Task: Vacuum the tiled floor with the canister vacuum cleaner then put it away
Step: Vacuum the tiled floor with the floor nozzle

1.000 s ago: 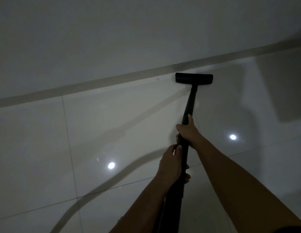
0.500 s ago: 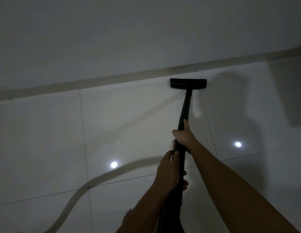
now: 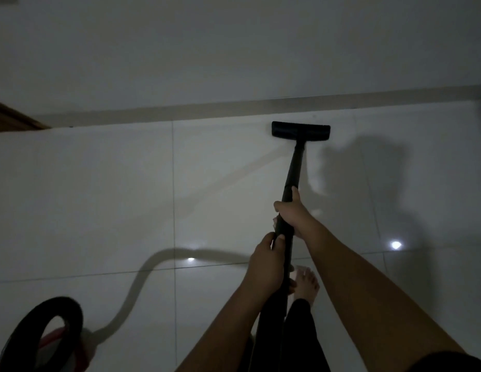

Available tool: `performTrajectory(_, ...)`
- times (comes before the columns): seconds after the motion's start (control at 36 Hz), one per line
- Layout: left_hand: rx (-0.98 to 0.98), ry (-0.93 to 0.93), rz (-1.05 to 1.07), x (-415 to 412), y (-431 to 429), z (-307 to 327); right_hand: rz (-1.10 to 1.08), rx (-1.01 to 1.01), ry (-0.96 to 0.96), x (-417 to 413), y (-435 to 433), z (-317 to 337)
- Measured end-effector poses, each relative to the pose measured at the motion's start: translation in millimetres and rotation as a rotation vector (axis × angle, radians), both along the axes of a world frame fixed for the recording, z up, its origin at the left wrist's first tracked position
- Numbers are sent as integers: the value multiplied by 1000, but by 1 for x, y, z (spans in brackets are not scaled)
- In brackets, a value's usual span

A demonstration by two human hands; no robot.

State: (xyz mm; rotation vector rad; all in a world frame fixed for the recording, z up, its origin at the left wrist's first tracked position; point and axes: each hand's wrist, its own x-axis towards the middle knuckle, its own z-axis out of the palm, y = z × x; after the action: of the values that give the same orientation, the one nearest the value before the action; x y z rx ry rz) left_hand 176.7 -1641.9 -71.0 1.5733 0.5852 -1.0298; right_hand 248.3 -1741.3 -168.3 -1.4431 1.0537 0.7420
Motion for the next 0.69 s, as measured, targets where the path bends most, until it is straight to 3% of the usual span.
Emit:
performTrajectory(0.17,-36,43,-46,-24,51,15,-41,20,17,-28,47,5)
performTrajectory(0.39,-118,93,-278,-52,141,53,-205,162,35,-74,123,25)
performTrajectory(0.58,178,-126,-631,-57,204,84,-115,340,18,-99,174,49)
performTrajectory(0.69,314,-142,-766,-53,232,94,-23,412,-48,-114,191,62)
